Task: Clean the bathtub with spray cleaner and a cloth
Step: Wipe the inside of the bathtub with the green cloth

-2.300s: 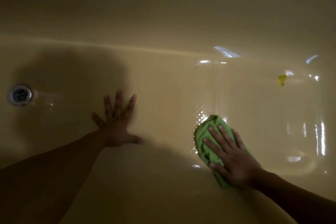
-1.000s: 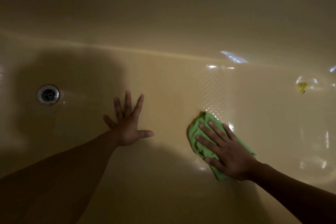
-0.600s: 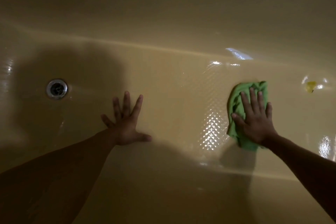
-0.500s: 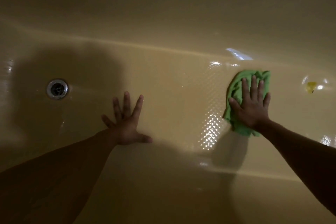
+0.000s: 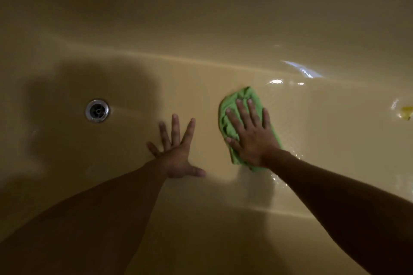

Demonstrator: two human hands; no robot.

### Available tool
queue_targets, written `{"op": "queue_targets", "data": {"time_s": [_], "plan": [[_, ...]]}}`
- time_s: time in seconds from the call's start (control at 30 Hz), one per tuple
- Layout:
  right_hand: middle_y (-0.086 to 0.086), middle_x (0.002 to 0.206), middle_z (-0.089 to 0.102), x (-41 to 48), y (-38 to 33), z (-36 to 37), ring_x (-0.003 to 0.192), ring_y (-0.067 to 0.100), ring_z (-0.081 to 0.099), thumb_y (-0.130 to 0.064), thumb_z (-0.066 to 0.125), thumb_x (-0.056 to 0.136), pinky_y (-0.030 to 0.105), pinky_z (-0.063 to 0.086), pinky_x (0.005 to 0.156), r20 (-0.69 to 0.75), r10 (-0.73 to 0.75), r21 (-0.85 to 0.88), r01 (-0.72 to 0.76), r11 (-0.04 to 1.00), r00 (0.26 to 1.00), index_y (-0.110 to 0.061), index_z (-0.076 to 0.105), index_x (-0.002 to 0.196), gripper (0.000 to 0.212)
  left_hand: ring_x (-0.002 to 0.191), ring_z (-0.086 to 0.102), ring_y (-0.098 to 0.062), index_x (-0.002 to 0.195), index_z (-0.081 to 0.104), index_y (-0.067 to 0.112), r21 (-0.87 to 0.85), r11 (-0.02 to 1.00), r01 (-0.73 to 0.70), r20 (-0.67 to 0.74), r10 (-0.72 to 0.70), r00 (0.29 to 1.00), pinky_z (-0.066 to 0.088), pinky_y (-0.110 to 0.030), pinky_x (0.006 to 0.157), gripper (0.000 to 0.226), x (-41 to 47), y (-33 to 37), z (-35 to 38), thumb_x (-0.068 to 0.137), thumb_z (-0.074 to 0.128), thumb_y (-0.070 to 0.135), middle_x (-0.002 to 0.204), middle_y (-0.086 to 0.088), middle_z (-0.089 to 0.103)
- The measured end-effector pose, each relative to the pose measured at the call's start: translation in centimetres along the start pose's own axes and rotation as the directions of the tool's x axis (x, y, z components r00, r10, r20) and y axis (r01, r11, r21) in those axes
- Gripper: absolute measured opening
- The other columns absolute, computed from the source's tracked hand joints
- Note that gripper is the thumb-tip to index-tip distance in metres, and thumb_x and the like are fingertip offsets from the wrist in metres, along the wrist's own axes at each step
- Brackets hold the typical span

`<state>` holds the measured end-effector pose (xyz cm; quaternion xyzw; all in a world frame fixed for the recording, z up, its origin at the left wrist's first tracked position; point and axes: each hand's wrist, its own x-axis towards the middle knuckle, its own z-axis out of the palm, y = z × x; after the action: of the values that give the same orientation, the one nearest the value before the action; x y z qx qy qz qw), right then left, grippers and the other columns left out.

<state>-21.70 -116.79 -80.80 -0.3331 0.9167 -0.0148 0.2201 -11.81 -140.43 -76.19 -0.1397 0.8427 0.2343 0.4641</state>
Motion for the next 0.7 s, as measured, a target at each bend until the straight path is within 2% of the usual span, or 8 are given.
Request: {"op": "queue_targets", "data": {"time_s": [0.17,0.33,0.47,0.57,0.7], "plan": [[0.004,0.171,-0.014,-7.1,-0.4,2.5,0.156,0.03,-0.016,-0.063,0.025,0.103,0.06,-0.005,0.123,0.051,-0.182,-0.005,0.182,0.983,0.982,-0.03,0.0,0.164,0.073,0.126,-0.061,-0.035,0.14,-0.042,0.056,0.008,1.0,-0.009,0.004,0.009,1.0,-0.014,-0.08,0.106,0.151,-0.3,-0.8,0.0,0.061,0.086,0.07,0.134,0.012,-0.068],[0.002,0.172,-0.006,-13.7,2.8,3.3,0.158,0.03,-0.007,-0.061,0.034,0.103,0.056,-0.001,0.124,0.094,-0.191,-0.001,0.192,0.981,0.977,-0.029,0.005,0.164,0.075,0.129,-0.059,-0.034,0.141,-0.04,0.058,0.017,0.999,0.027,0.019,-0.028,0.999,-0.013,-0.081,0.107,0.15,-1.2,-2.8,0.1,0.059,0.085,0.072,0.135,0.017,-0.067],[0.002,0.172,-0.002,-16.8,6.5,3.4,0.158,0.031,-0.001,-0.064,0.025,0.103,0.053,0.002,0.124,0.091,-0.085,0.034,0.082,0.996,0.992,-0.028,0.008,0.164,0.073,0.13,-0.058,-0.035,0.139,-0.041,0.059,0.015,0.997,0.074,0.023,-0.074,0.997,-0.011,-0.081,0.107,0.154,-2.1,-5.2,-0.2,0.052,0.085,0.076,0.136,0.018,-0.066],[0.001,0.172,-0.005,-17.6,9.3,3.4,0.158,0.03,-0.006,-0.067,0.024,0.1,0.063,0.006,0.122,0.109,0.071,0.078,-0.079,0.994,0.992,-0.03,0.005,0.164,0.077,0.129,-0.059,-0.035,0.137,-0.042,0.061,0.004,0.997,0.082,0.019,-0.082,0.996,-0.01,-0.082,0.106,0.156,-2.4,-6.5,-0.4,0.049,0.085,0.079,0.136,0.019,-0.066],[-0.004,0.171,-0.013,-15.9,11.7,3.0,0.157,0.024,-0.015,-0.071,0.025,0.094,0.063,0.003,0.121,0.094,0.264,0.139,-0.275,0.951,0.96,-0.037,-0.004,0.162,0.081,0.128,-0.059,-0.036,0.134,-0.042,0.064,-0.006,0.996,0.092,0.016,-0.092,0.996,-0.01,-0.083,0.105,0.156,-2.1,-7.1,-0.8,0.047,0.087,0.076,0.134,0.018,-0.067]]}}
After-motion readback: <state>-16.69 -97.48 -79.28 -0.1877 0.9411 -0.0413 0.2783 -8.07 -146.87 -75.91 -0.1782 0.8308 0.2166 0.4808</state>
